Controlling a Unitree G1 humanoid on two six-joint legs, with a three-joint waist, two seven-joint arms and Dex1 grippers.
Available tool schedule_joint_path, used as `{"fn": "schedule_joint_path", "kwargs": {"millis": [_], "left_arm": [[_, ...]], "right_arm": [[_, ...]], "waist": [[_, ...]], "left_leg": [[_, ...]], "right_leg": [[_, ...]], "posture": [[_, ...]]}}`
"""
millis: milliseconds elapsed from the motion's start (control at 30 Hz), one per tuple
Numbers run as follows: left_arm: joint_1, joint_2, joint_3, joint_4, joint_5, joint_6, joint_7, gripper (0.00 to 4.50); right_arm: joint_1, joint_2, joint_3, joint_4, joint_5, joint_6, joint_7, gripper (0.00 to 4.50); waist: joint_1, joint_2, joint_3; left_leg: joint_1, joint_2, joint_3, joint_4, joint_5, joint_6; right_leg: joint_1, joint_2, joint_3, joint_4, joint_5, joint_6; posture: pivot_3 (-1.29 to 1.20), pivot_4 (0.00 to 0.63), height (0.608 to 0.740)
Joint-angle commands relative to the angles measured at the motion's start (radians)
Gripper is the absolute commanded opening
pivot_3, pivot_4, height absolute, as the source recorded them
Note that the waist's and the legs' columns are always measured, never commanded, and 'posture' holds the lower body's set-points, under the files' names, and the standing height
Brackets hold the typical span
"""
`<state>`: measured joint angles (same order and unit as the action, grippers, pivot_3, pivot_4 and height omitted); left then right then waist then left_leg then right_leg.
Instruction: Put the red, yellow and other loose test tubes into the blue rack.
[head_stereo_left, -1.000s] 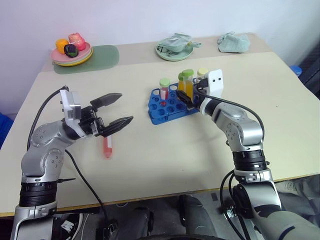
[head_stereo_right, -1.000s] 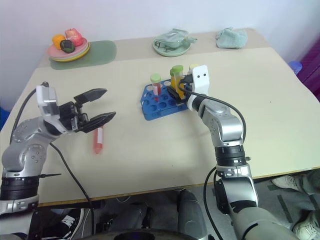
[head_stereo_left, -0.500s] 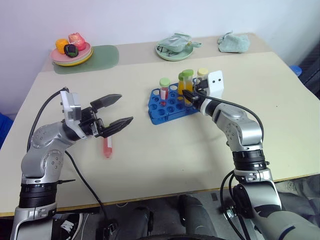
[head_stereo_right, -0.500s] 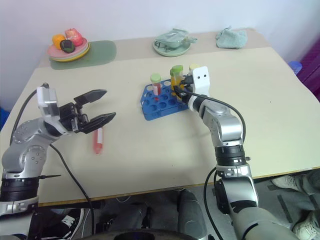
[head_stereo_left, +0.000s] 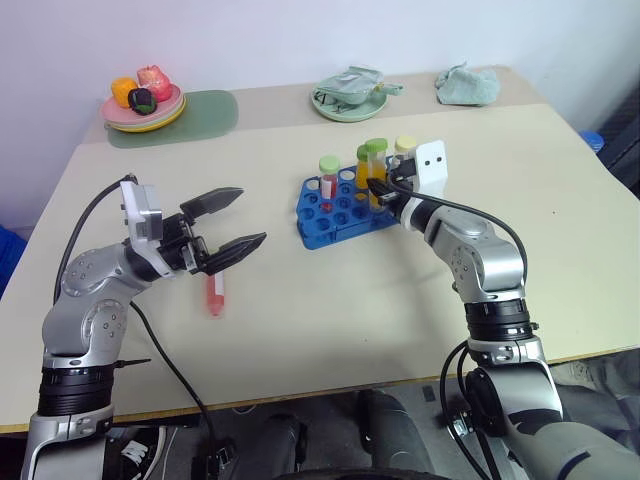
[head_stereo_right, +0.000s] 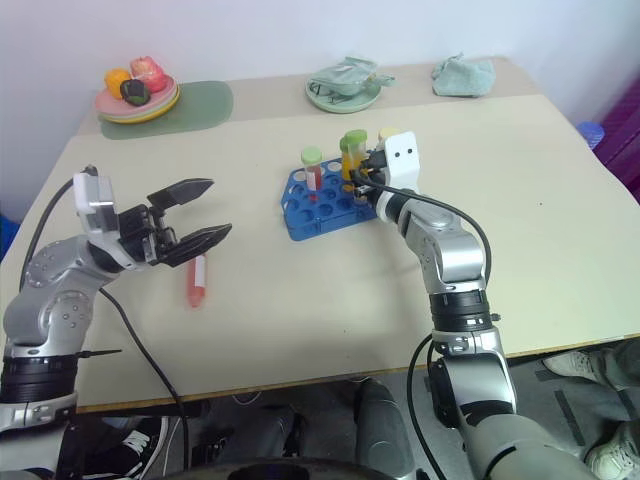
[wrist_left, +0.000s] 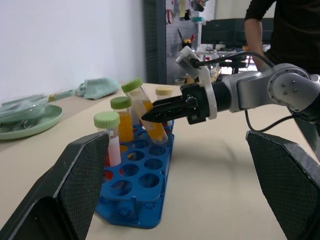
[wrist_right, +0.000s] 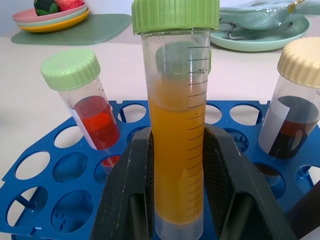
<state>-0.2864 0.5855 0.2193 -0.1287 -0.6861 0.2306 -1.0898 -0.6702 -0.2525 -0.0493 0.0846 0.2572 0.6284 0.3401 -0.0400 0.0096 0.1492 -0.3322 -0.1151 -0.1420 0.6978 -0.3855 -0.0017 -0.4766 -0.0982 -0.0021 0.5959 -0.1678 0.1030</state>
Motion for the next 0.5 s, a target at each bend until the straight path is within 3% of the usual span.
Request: {"fn": "schedule_joint_path", "kwargs": {"millis": [33, 500], "left_arm": [[0.000, 0.011, 0.018, -0.034, -0.012, -0.006, -0.003, 4.50], [-0.010, 0.013, 0.016, -0.026, -0.011, -0.005, -0.006, 4.50]], "right_arm": [[-0.009, 0.015, -0.039, -0.045, 0.030, -0.058, 0.005, 0.86], [0.134, 0.099, -0.074, -0.084, 0.063, -0.247, -0.006, 0.86]], "waist": [[0.000, 0.000, 0.000], [-0.001, 0.000, 0.000]], "left_leg": [[0.000, 0.000, 0.000, 0.000, 0.000, 0.000], [0.000, 0.000, 0.000, 0.000, 0.000, 0.000]], "right_leg": [[0.000, 0.000, 0.000, 0.000, 0.000, 0.000], [0.000, 0.000, 0.000, 0.000, 0.000, 0.000]], "posture": [[0.00, 0.150, 0.740], [0.00, 0.150, 0.740]]}}
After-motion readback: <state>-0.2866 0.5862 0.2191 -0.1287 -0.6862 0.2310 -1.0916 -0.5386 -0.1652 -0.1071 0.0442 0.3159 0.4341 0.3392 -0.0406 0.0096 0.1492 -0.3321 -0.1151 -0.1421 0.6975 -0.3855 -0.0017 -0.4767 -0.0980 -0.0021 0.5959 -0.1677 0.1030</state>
